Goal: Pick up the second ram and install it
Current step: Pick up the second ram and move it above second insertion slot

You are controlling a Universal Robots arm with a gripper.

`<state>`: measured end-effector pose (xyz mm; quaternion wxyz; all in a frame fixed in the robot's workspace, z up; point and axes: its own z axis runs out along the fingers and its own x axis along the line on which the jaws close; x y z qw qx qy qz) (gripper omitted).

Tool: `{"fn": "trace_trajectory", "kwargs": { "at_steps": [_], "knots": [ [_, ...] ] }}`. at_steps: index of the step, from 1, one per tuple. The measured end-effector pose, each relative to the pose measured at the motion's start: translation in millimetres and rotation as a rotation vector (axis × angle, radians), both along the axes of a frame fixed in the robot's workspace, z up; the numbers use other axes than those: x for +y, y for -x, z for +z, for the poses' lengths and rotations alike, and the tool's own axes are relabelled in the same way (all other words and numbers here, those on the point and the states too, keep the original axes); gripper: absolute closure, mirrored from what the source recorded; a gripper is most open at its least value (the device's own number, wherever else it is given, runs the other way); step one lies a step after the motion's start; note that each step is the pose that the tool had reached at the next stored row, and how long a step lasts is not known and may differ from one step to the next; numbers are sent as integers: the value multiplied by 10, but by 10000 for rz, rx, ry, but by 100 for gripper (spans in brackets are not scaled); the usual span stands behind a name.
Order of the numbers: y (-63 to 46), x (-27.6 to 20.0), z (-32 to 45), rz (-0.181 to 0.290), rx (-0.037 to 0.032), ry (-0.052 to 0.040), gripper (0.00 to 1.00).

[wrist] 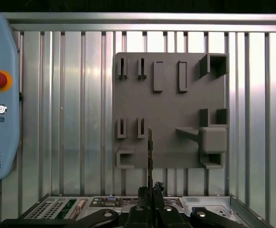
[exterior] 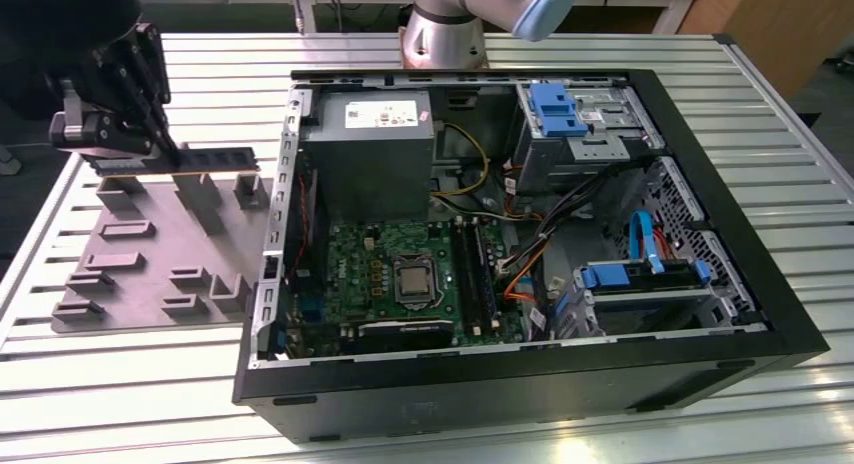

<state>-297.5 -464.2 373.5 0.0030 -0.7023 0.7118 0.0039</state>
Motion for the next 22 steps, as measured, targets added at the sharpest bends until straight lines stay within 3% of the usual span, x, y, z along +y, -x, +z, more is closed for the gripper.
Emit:
{"fn": "trace_trajectory", "kwargs": {
  "at_steps": [22],
  "knots": [
    [-217, 0, -1, 0, -1, -1, 86]
  ]
}}
